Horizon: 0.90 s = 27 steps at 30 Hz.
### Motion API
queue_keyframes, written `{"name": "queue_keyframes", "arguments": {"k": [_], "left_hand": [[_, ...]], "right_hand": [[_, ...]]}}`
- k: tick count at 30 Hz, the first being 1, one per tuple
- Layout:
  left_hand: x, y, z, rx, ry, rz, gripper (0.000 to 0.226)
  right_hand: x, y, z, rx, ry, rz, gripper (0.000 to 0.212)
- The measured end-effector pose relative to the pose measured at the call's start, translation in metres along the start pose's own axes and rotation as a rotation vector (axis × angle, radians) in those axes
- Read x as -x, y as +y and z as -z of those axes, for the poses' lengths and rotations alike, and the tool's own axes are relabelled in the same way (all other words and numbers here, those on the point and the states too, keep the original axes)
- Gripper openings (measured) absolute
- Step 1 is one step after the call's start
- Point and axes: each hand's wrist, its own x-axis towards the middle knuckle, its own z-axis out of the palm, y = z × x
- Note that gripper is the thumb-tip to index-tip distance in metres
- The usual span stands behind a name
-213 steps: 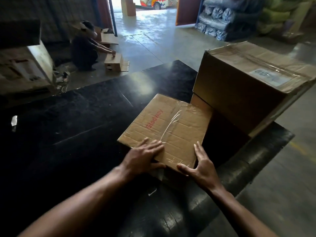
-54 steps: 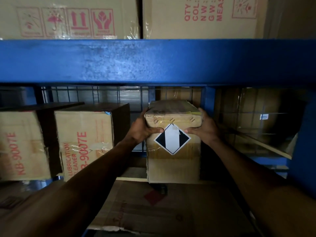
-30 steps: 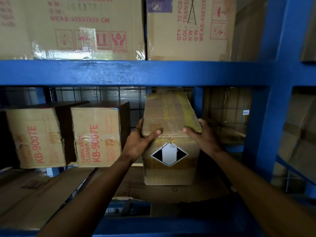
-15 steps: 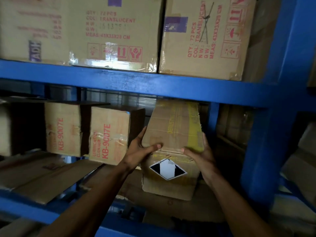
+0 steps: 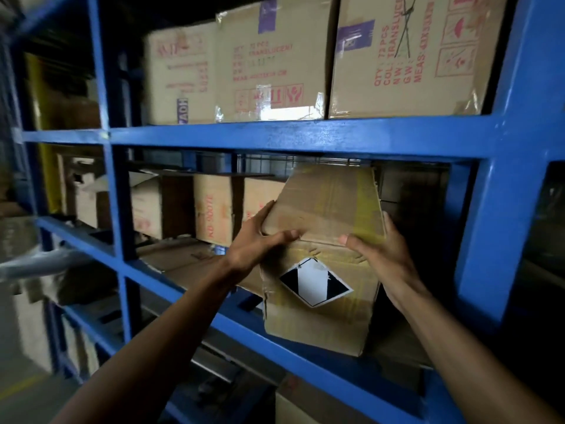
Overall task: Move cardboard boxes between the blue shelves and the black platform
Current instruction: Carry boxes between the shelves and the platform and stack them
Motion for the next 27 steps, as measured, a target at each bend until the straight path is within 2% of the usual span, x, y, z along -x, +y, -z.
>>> {"name": "queue_keyframes", "arguments": {"k": [4,9,11,14,19,23,27], "left_hand": [[0.042,0.022,0.02,0.011,0.068,0.01,0.106],[0.125,0.033,0.064,0.014,0.173,0.062,0.092],[0.166,0.036,0.087,-0.002,0.245,0.1,0.096],[0.233,0.047,0.123,-0.042,0.402,0.167,0.106],[0.351,0.071,0.176,-0.145,0.607,0.25,0.078],[0.442,0.094,0.2,-0.219,0.807,0.336,0.097],[0.512,0.117,0.201,-0.31,1.029,0.406,0.096]], "right_hand": [[0.029,-0.025,-0.015,-0.042,-0.046,0.024,0.076],[0.078,-0.05,-0.06,-0.078,-0.17,0.019,0.079],[0.1,-0.056,-0.087,-0.105,-0.269,0.011,0.077],[0.136,-0.066,-0.136,-0.15,-0.405,-0.006,0.086],[0.202,-0.088,-0.221,-0.263,-0.657,-0.026,0.087],[0.252,-0.102,-0.285,-0.328,-0.869,-0.024,0.088],[0.3,-0.123,-0.328,-0.442,-1.069,-0.015,0.082]]}}
